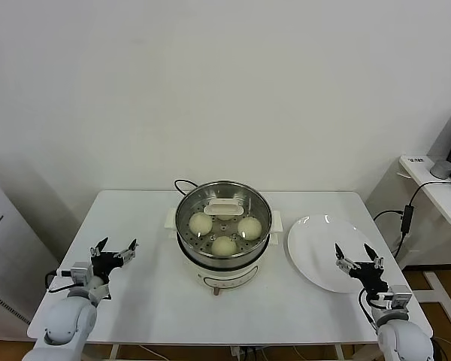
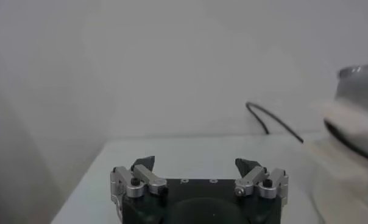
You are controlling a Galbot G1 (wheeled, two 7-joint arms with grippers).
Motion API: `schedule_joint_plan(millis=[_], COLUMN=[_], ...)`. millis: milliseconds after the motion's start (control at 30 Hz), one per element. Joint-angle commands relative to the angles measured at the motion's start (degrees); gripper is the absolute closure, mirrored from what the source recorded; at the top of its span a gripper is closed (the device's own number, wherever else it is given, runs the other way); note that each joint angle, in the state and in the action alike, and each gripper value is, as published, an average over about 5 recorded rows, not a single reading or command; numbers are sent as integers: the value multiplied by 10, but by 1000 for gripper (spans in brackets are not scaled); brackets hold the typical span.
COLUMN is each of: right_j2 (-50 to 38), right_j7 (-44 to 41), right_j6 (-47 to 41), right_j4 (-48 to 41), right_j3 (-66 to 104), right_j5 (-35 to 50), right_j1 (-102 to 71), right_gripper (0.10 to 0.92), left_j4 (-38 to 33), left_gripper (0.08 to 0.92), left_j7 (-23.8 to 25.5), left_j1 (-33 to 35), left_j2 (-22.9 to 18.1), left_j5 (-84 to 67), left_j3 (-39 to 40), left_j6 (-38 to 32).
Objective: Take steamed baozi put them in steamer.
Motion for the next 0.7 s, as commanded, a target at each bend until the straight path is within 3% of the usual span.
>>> schedule_joint_plan(millis=[33,700], right_j2=[-2,-3], right_j7=[-2,-10], right_j6=[-6,-11], right_j4=[6,-2], right_j3=[6,9], right_j5=[-2,-3], right_j1=[-5,-5], right_gripper=[203,203], left_j4=[37,25], left_gripper=[177,177], left_j7=[-1,0], left_j1=[4,7], left_j2=[-2,1], left_j5=[-7,-8], left_j3=[0,-9], left_j6=[-18,-16])
